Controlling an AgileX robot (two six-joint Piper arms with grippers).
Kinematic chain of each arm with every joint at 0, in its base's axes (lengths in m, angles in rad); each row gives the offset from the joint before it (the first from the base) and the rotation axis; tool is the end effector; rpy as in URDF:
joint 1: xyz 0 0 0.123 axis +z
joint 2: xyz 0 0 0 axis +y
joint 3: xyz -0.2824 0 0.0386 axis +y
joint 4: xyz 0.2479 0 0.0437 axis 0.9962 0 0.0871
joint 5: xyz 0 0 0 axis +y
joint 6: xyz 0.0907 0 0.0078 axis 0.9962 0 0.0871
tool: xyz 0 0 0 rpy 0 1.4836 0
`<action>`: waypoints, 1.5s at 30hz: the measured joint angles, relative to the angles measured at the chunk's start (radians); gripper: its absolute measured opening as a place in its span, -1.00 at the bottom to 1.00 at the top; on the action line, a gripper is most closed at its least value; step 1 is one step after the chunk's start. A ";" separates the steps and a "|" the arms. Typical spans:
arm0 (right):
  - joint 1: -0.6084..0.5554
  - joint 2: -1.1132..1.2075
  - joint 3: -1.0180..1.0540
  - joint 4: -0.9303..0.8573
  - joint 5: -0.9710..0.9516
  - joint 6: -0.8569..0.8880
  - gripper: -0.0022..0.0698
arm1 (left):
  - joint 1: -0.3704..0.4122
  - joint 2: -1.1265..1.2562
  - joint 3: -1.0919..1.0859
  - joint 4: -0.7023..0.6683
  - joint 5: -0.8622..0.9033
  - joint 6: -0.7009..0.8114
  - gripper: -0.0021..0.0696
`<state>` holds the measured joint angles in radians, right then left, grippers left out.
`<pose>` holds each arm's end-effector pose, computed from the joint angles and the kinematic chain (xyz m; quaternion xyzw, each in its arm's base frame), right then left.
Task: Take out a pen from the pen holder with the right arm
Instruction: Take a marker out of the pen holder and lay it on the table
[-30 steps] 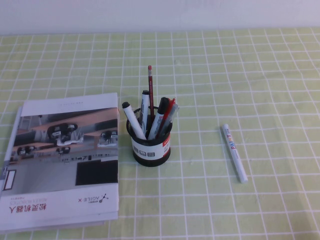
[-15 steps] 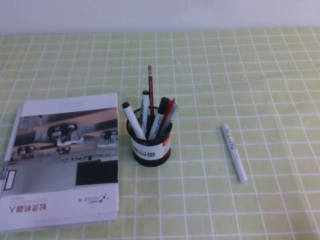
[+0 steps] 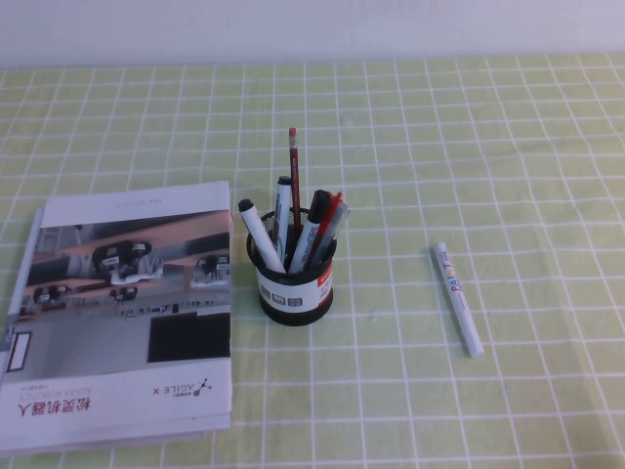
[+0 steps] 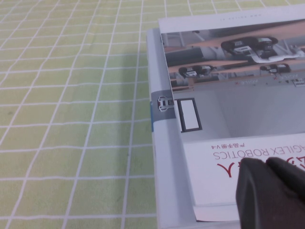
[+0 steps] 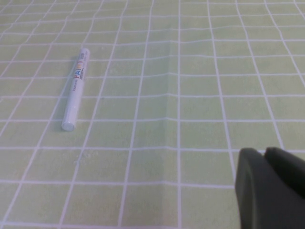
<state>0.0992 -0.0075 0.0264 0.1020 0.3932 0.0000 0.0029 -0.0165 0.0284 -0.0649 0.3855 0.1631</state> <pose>0.0516 0.0087 0.1695 -0.0134 0.8114 0.0722 0.5798 0.0521 -0.0021 0.1698 0.0476 0.8062 0.0214 0.5893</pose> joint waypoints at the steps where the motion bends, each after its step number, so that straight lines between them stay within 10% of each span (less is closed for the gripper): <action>1: 0.000 0.000 0.000 0.002 0.000 0.000 -0.97 | 0.000 0.000 0.000 0.000 0.000 0.000 -0.96; 12: 0.000 0.000 0.000 0.025 -0.022 0.000 -0.97 | 0.000 0.000 0.000 0.000 0.000 0.000 -0.96; 30: 0.000 0.000 0.000 0.594 -0.313 0.000 -0.97 | 0.000 0.000 0.000 0.000 0.000 0.000 -0.96; 45: 0.000 0.346 -0.270 0.576 0.007 -0.117 -0.97 | 0.000 0.000 0.000 0.000 0.000 0.000 -0.96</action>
<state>0.0992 0.3383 -0.2432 0.6782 0.4000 -0.1175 0.0029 -0.0165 0.0284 -0.0649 0.3855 0.1631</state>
